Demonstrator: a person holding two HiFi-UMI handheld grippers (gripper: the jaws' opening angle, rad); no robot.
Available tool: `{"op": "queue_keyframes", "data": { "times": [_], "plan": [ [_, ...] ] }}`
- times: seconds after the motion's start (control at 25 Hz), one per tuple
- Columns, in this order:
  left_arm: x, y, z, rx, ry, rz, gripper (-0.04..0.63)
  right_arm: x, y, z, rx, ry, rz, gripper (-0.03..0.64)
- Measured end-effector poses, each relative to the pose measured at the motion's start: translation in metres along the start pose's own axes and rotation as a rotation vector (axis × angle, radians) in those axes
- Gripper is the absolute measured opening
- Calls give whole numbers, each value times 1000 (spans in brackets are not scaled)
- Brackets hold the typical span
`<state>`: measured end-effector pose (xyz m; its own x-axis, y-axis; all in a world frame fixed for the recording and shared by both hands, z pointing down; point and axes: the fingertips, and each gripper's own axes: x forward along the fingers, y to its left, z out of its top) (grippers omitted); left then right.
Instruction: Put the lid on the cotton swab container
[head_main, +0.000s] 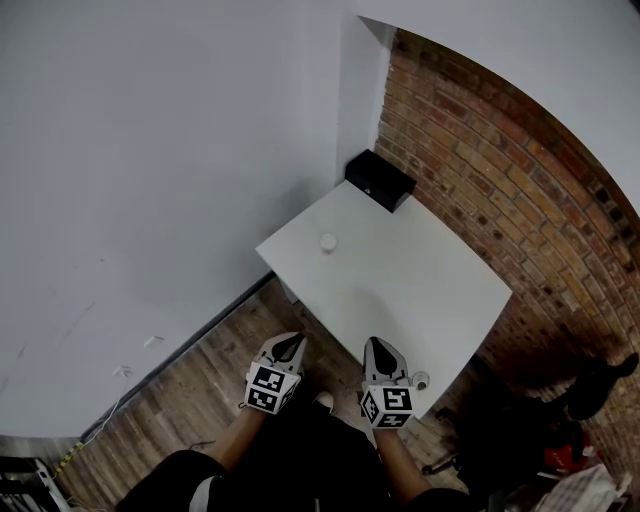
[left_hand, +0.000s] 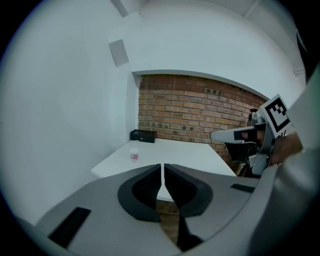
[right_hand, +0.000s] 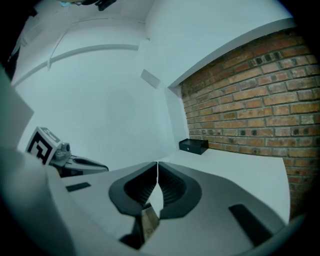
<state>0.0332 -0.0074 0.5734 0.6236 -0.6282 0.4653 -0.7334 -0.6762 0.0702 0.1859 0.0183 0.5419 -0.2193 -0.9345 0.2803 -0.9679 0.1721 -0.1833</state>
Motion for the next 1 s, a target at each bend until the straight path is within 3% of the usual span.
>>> {"op": "queue_keyframes", "data": {
  "times": [0.6, 1.0],
  "plan": [
    [79, 43, 21, -22, -16, -51, 32, 68, -25, 21, -32, 21, -2, 23],
    [147, 88, 30, -11, 32, -106, 34, 151, -39, 48, -39, 52, -3, 22]
  ]
}}
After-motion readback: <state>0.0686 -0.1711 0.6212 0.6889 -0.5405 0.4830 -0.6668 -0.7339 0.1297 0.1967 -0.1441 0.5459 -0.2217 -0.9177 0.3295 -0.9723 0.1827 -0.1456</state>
